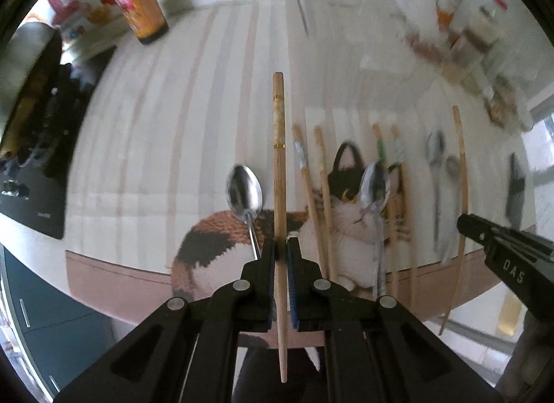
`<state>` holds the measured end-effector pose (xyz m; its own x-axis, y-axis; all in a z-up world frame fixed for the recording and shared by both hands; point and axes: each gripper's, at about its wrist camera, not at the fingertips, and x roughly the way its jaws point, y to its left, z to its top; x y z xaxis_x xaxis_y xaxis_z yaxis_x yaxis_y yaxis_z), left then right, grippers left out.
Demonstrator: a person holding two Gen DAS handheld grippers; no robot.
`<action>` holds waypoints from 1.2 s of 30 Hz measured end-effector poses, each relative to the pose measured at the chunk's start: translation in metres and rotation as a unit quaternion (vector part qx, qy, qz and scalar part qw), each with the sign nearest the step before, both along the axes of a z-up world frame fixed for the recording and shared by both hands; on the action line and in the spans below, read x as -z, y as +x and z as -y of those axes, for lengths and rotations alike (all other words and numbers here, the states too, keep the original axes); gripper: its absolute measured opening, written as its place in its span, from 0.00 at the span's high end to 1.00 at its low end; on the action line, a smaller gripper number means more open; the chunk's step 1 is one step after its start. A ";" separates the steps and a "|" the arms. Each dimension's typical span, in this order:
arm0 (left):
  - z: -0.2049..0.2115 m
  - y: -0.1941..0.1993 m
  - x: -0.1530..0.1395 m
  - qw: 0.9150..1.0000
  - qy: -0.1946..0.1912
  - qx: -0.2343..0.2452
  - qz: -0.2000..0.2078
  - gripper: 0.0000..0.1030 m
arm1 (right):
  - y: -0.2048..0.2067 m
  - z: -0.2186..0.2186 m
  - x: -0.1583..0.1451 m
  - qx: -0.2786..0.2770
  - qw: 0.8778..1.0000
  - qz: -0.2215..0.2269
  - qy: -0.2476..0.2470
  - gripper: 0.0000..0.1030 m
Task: Organize utensils
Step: 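Grasp a wooden chopstick with the left tool while the right tool grasps another chopstick, then carry the chopsticks into the clear rack and open both tools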
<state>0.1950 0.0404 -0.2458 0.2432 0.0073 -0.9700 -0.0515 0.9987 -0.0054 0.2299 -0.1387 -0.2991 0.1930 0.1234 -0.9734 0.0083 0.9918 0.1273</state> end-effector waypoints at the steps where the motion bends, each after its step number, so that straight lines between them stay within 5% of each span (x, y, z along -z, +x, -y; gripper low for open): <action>1: -0.001 -0.002 -0.013 1.000 -0.002 -0.003 0.011 0.96 | 0.000 0.002 -0.013 -0.002 1.000 0.011 0.012 0.94; 7: 0.008 0.024 -0.090 0.997 -0.034 0.000 0.071 0.96 | 0.019 0.033 -0.083 -0.014 0.996 0.064 0.067 0.94; 13: 0.018 0.108 -0.133 0.992 -0.078 -0.001 0.098 0.96 | 0.115 0.048 -0.119 -0.008 0.989 0.083 0.126 0.94; 22: 0.023 0.239 -0.077 0.994 -0.108 -0.012 0.018 0.96 | 0.239 0.027 -0.091 -0.017 0.989 0.047 0.139 0.94; 30: 0.015 0.272 -0.039 0.995 -0.096 -0.029 -0.030 0.94 | 0.275 -0.003 -0.047 -0.048 0.994 0.007 0.099 0.93; 32: 0.013 0.268 -0.044 0.995 -0.088 -0.030 -0.021 0.92 | 0.277 -0.006 -0.044 -0.047 0.994 -0.002 0.098 0.83; 34: 0.012 0.261 -0.053 0.998 -0.059 -0.028 -0.005 0.91 | 0.277 -0.002 -0.049 -0.042 0.995 0.009 0.093 0.50; 36: 0.012 0.253 -0.058 0.999 -0.029 -0.026 0.004 0.82 | 0.271 0.001 -0.058 -0.037 0.995 0.023 0.085 0.48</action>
